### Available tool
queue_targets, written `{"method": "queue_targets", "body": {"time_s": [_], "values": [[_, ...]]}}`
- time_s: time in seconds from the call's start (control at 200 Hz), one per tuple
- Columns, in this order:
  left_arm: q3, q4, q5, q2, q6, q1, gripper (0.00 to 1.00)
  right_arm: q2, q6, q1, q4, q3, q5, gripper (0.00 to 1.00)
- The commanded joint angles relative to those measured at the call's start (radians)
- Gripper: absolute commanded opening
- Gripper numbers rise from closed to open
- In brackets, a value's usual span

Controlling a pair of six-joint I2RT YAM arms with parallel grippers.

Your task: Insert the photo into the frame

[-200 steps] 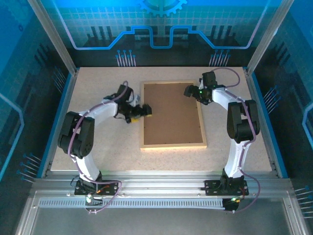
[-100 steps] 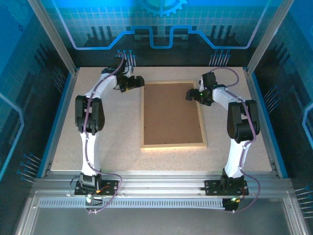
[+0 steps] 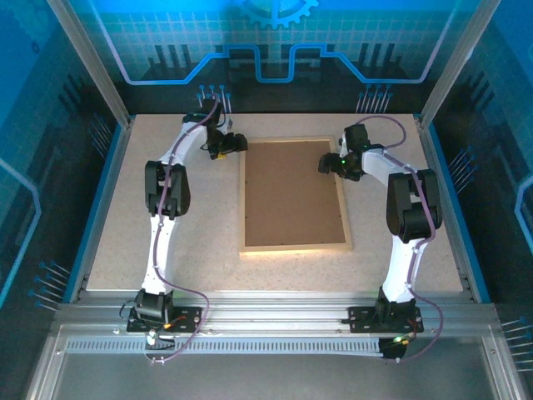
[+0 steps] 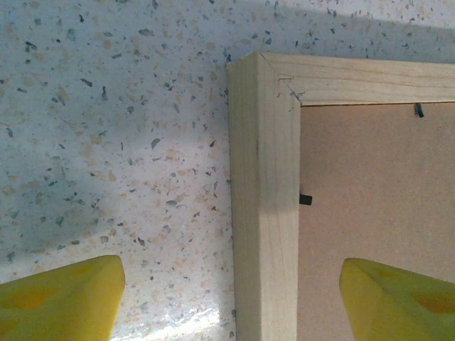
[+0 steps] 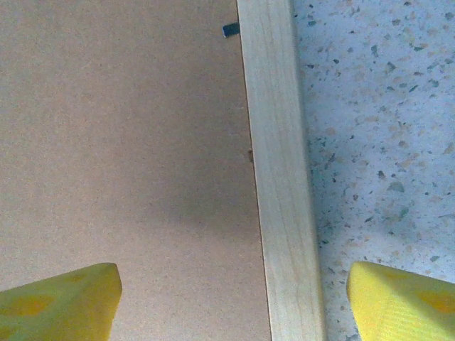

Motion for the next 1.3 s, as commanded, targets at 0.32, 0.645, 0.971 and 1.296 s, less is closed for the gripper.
{"method": "queue_targets", "body": {"time_s": [0.32,0.645,0.971,1.296], "values": [[0.045,-0.019,0.020,0.053,-0.011,-0.010,0.81,0.022,-0.018,-0.009,-0.007,0.001,-0.042,0.80],[0.045,0.006,0.014,0.059,-0.038,-0.013,0.81,0.031,-0.036,0.019,-0.004,0.008,-0.062,0.68],[-0.013,0.025,-0.001,0.022,-0.041,-0.011,0.81,0.031,-0.032,0.026,-0.009,0.006,-0.084,0.67],[-0.010,-0.027,-0.060,0.041,-0.021,-0.008,0.80,0.041,-0.023,0.052,-0.007,0.002,-0.089,0.67]]}}
